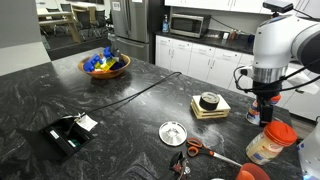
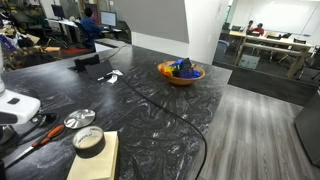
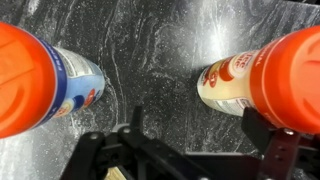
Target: Move the orange cup to the left
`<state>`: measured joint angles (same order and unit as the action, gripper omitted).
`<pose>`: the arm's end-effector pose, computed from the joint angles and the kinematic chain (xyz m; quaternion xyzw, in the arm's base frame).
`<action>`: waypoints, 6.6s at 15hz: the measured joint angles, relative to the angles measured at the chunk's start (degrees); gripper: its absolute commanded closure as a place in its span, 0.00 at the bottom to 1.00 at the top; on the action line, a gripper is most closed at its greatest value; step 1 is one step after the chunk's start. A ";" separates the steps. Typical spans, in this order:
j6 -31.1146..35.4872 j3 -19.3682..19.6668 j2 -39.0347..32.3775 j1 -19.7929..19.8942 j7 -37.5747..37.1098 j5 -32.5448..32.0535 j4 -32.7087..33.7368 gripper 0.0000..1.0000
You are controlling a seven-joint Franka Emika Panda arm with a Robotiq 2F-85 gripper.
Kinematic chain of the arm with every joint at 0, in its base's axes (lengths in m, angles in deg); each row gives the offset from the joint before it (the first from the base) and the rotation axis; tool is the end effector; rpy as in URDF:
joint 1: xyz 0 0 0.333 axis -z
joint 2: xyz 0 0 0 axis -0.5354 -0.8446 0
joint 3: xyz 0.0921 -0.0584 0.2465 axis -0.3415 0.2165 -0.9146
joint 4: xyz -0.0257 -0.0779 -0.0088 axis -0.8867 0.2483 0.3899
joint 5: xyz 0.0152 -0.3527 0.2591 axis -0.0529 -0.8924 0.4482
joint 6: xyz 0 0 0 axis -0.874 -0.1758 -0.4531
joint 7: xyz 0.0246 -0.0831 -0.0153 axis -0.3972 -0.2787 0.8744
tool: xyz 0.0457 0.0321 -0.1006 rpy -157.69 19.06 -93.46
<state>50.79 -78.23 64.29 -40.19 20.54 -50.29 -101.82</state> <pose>0.3560 0.0774 0.3452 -0.9874 -0.0657 0.1431 0.0158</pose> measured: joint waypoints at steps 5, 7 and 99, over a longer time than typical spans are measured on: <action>1.65 -3.34 0.04 -0.98 -0.04 -0.65 1.15 0.00; 3.69 -6.28 -0.03 -2.69 -0.21 -1.43 2.21 0.00; 20.47 -17.99 -22.66 -18.51 3.69 -5.65 20.12 0.99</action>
<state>71.26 -96.22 41.62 -58.70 24.23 -55.94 -81.69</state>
